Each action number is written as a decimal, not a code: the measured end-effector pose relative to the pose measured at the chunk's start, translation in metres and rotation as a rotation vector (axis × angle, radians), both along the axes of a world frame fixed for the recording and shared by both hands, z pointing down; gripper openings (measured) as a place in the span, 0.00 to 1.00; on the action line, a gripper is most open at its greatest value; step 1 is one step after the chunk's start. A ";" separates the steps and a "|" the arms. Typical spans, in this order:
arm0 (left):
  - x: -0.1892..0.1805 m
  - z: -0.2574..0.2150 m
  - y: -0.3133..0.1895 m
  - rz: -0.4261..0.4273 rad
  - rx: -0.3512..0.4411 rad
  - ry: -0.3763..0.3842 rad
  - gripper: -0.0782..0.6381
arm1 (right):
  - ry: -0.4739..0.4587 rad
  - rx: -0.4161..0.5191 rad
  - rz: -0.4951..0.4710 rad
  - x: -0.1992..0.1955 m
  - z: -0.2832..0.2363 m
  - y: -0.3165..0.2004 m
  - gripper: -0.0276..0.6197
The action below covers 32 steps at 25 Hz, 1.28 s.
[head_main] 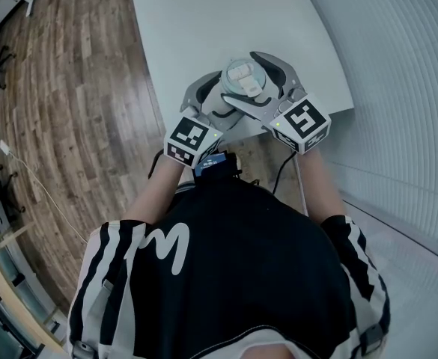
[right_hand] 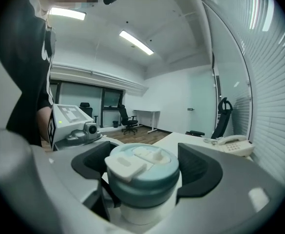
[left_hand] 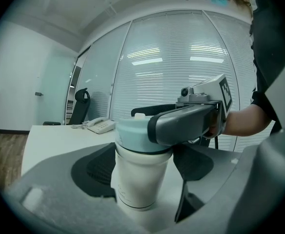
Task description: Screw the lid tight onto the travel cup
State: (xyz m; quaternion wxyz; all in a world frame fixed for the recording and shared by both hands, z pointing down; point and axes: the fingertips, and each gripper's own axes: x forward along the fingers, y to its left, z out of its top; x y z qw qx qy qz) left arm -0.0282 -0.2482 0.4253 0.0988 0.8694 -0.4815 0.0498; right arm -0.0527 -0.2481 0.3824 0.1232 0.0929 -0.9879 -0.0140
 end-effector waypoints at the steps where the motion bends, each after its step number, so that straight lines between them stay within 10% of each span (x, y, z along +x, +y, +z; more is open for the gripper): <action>1: 0.000 -0.001 0.000 0.000 -0.003 0.003 0.64 | -0.001 0.001 0.024 0.000 -0.001 -0.001 0.71; 13: -0.001 -0.001 0.000 -0.016 0.006 -0.021 0.64 | 0.076 0.015 0.277 0.000 0.003 -0.007 0.71; 20: 0.000 -0.008 -0.001 -0.006 0.005 -0.021 0.64 | 0.011 -0.084 -0.106 -0.001 -0.021 0.004 0.77; 24: -0.001 -0.010 -0.002 0.006 -0.006 -0.030 0.64 | 0.137 -0.072 -0.342 -0.002 -0.010 0.008 0.77; 32: 0.001 -0.004 -0.002 0.005 -0.021 -0.022 0.64 | 0.107 -0.026 -0.234 0.000 -0.003 0.004 0.70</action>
